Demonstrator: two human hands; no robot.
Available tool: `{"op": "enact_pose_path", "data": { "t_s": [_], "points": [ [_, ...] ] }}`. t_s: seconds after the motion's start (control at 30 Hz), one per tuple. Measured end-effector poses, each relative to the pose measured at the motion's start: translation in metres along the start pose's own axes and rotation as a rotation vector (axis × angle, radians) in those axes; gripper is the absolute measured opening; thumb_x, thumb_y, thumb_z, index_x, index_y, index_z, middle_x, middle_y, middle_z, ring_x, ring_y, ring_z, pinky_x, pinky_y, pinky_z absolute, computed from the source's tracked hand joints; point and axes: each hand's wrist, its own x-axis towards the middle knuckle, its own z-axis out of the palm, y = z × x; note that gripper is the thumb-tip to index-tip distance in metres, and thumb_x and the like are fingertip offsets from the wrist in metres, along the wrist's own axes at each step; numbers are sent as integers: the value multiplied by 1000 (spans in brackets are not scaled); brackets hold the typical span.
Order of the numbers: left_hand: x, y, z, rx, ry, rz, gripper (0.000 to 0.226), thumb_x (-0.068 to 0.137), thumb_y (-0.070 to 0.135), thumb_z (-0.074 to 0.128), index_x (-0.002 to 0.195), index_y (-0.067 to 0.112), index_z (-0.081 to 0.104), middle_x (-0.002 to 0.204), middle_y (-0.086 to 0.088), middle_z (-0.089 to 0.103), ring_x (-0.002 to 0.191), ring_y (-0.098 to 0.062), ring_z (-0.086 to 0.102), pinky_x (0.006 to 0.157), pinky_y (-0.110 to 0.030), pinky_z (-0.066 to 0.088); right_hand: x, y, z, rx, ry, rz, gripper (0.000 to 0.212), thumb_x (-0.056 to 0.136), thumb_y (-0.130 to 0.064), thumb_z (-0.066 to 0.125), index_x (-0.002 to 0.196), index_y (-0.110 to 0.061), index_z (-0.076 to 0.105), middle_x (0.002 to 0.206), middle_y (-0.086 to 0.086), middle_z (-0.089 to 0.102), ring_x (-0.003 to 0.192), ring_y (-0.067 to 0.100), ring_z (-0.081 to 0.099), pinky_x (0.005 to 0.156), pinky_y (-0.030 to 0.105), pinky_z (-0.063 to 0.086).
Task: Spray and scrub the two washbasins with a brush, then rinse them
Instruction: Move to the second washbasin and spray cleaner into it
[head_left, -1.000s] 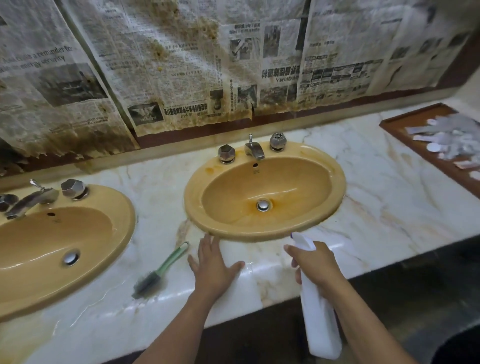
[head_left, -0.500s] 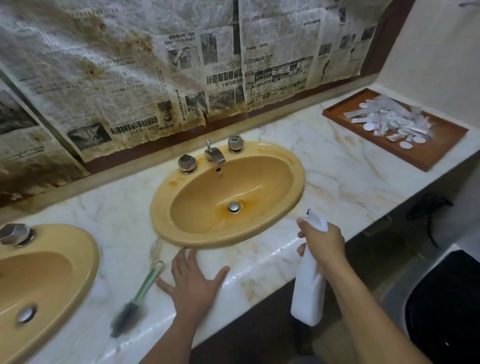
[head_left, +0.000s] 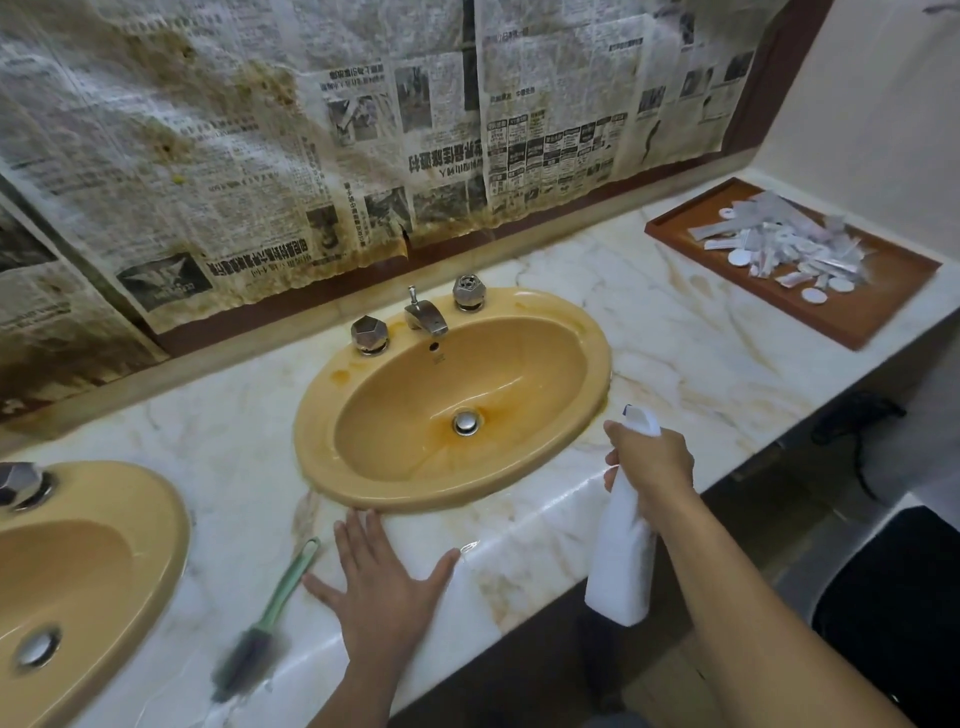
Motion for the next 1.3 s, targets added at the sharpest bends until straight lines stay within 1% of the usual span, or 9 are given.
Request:
{"op": "enact_pose_path", "data": {
  "t_s": [0.17, 0.4, 0.53, 0.63, 0.77, 0.97, 1.07, 1.17, 1.3],
  "points": [
    [3, -1, 2, 52, -35, -14, 132, 68, 105, 15, 165, 15, 7, 173, -1, 1, 159, -19, -8, 117, -74, -4, 18, -2, 3, -15, -89, -45, 12, 89, -35, 72, 98, -33, 65, 88, 5, 76, 52, 25, 69, 75, 39, 60],
    [4, 1, 1, 83, -56, -47, 128, 68, 105, 11, 164, 24, -7, 172, 4, -15, 157, -16, -18, 119, -71, -7, 47, -45, 8, -62, -11, -61, 21, 83, -36, 65, 97, -21, 70, 64, 7, 72, 58, 27, 70, 74, 42, 62],
    [4, 1, 3, 86, -28, -46, 127, 68, 106, 11, 165, 25, -1, 173, 5, -10, 158, -15, -14, 119, -69, -6, 70, -75, 11, -96, -8, -108, 18, 83, -29, 63, 85, -12, 69, 75, 6, 75, 50, 18, 68, 58, 30, 55],
    [3, 2, 3, 93, -22, -55, 127, 69, 105, 13, 166, 25, 4, 173, 7, -6, 159, -14, -10, 119, -68, -4, 85, -87, 16, -35, -118, -152, 21, 84, -30, 70, 101, -18, 68, 85, 7, 75, 51, 26, 70, 64, 41, 63],
    [2, 3, 1, 90, -31, -71, 125, 69, 105, 13, 165, 27, -1, 172, 9, -12, 157, -11, -18, 120, -67, -8, 90, -98, 31, -64, -290, -221, 33, 85, -37, 73, 117, -31, 66, 86, 9, 75, 51, 28, 67, 62, 37, 60],
    [4, 6, -7, -20, -84, -107, 117, 75, 98, 35, 164, 32, -1, 171, 14, -12, 156, -8, -19, 119, -59, -18, 86, -101, 40, -165, -182, -166, 30, 84, -26, 58, 111, -20, 67, 80, 13, 76, 50, 23, 67, 59, 29, 56],
    [11, 5, -19, -218, -56, -171, 81, 86, 67, 66, 154, 30, 41, 169, 7, 22, 157, -14, 15, 124, -57, 1, 79, -94, 46, -99, -247, -239, 30, 86, -30, 65, 117, -29, 67, 84, 10, 75, 48, 24, 65, 58, 31, 56],
    [13, 17, -37, -593, 100, -162, 37, 85, 35, 82, 116, 23, 67, 133, 5, 61, 130, -20, 56, 109, -38, 41, 58, -87, 60, -98, -418, -330, 37, 88, -41, 73, 123, -31, 67, 80, 4, 73, 48, 19, 64, 55, 28, 53],
    [10, 54, -69, -795, -48, 0, 59, 76, 49, 87, 129, 38, 63, 134, 28, 55, 124, 7, 52, 101, -21, 44, 9, -83, 82, -154, -583, -404, 35, 87, -42, 76, 107, -14, 71, 72, 5, 69, 48, 8, 62, 46, 14, 44]
  ]
}}
